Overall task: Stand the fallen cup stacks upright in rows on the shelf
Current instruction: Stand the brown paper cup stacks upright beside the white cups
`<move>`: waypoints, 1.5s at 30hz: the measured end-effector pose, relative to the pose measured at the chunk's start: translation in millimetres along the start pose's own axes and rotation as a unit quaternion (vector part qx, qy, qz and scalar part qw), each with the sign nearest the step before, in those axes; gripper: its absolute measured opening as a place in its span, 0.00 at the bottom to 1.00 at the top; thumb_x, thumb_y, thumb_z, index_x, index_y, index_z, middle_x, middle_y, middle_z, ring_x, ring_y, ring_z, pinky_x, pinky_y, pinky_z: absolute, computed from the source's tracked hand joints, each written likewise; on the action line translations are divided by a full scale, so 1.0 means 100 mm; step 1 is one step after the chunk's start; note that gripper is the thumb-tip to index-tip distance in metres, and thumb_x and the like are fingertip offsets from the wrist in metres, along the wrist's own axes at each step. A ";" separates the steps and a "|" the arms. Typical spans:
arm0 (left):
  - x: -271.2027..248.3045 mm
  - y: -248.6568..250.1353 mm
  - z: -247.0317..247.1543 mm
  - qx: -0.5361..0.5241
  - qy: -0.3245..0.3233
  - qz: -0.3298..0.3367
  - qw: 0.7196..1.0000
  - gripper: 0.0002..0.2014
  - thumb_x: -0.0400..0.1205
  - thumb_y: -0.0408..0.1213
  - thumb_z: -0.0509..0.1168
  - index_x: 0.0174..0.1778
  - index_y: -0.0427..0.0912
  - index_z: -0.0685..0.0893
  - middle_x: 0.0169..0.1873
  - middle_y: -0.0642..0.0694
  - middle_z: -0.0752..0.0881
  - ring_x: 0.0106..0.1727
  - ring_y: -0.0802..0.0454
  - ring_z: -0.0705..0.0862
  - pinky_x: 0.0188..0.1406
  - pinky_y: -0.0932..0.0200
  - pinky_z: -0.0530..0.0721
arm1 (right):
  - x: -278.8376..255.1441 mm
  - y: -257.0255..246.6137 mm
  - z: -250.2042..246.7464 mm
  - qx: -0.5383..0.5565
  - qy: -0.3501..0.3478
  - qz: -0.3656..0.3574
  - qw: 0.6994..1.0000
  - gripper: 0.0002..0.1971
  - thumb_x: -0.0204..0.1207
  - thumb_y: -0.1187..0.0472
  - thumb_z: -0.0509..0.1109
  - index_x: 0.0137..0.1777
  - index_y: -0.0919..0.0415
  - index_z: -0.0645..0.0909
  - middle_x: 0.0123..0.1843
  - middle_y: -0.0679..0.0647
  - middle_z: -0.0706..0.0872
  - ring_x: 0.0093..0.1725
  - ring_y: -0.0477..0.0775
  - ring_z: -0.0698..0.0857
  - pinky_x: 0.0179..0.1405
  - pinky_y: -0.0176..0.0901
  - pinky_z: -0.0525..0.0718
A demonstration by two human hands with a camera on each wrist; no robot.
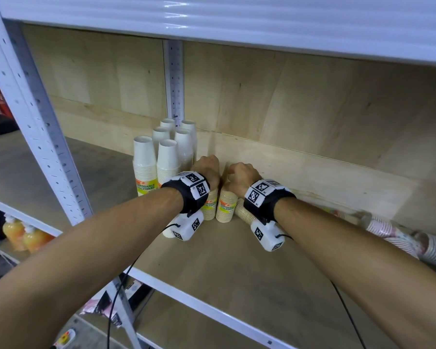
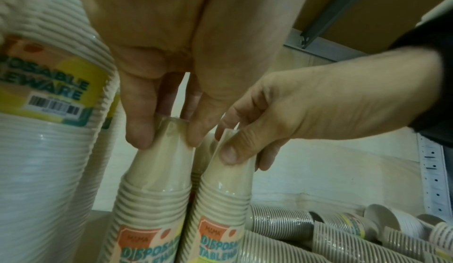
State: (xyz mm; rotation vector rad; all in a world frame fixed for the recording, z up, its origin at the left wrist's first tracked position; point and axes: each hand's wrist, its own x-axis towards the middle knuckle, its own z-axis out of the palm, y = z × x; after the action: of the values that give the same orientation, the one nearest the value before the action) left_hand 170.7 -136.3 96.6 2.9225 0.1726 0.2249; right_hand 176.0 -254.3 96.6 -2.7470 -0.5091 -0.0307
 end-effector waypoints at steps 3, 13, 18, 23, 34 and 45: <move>0.00 -0.01 0.00 -0.021 0.007 -0.001 1.000 0.13 0.81 0.25 0.62 0.60 0.36 0.84 0.60 0.39 0.86 0.60 0.42 0.86 0.50 0.55 0.84 | 0.00 0.00 0.00 0.008 0.000 -0.006 1.000 0.16 0.71 0.57 0.75 0.58 0.60 0.83 0.55 0.58 0.88 0.54 0.63 0.86 0.49 0.50 0.87; -0.08 0.03 -0.27 -0.069 0.014 0.018 0.997 0.18 0.79 0.24 0.63 0.64 0.40 0.83 0.61 0.42 0.85 0.60 0.43 0.85 0.58 0.52 0.86 | -0.13 0.09 -0.11 0.020 -0.005 -0.011 1.000 0.29 0.72 0.63 0.74 0.74 0.52 0.76 0.65 0.57 0.85 0.61 0.61 0.84 0.50 0.43 0.81; -0.18 0.16 -0.38 -0.039 0.021 0.052 0.998 0.12 0.80 0.34 0.67 0.59 0.42 0.84 0.57 0.44 0.87 0.55 0.44 0.86 0.55 0.51 0.87 | -0.25 0.19 -0.24 0.012 -0.002 0.026 1.000 0.23 0.73 0.60 0.74 0.69 0.58 0.79 0.61 0.60 0.86 0.57 0.63 0.85 0.55 0.50 0.86; -0.24 0.35 -0.38 -0.042 -0.007 0.096 0.995 0.13 0.79 0.36 0.67 0.58 0.44 0.86 0.57 0.45 0.85 0.55 0.44 0.85 0.51 0.53 0.85 | -0.42 0.42 -0.42 -0.005 0.007 0.066 0.998 0.27 0.73 0.53 0.75 0.71 0.57 0.78 0.65 0.58 0.83 0.62 0.60 0.83 0.58 0.47 0.82; -0.36 0.84 -0.03 -0.033 -0.152 0.236 0.959 0.26 0.74 0.45 0.76 0.69 0.52 0.80 0.64 0.47 0.80 0.62 0.47 0.81 0.61 0.51 0.82 | -1.07 1.09 -0.68 -0.041 0.016 0.200 0.979 0.26 0.75 0.55 0.74 0.73 0.55 0.76 0.70 0.57 0.79 0.65 0.60 0.82 0.57 0.45 0.80; -0.43 1.03 0.49 -0.037 -0.216 0.253 0.942 0.30 0.72 0.41 0.78 0.72 0.53 0.78 0.71 0.50 0.78 0.68 0.48 0.79 0.65 0.54 0.79 | -1.46 1.55 -0.30 -0.027 -0.048 0.238 0.970 0.17 0.69 0.51 0.71 0.57 0.55 0.83 0.55 0.52 0.87 0.50 0.55 0.86 0.52 0.50 0.86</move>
State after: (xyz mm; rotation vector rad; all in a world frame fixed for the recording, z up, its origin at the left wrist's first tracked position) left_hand 146.6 -251.6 64.7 2.7964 -0.6419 -0.3328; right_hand 95.0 -449.9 61.4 -2.8577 0.1408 0.2083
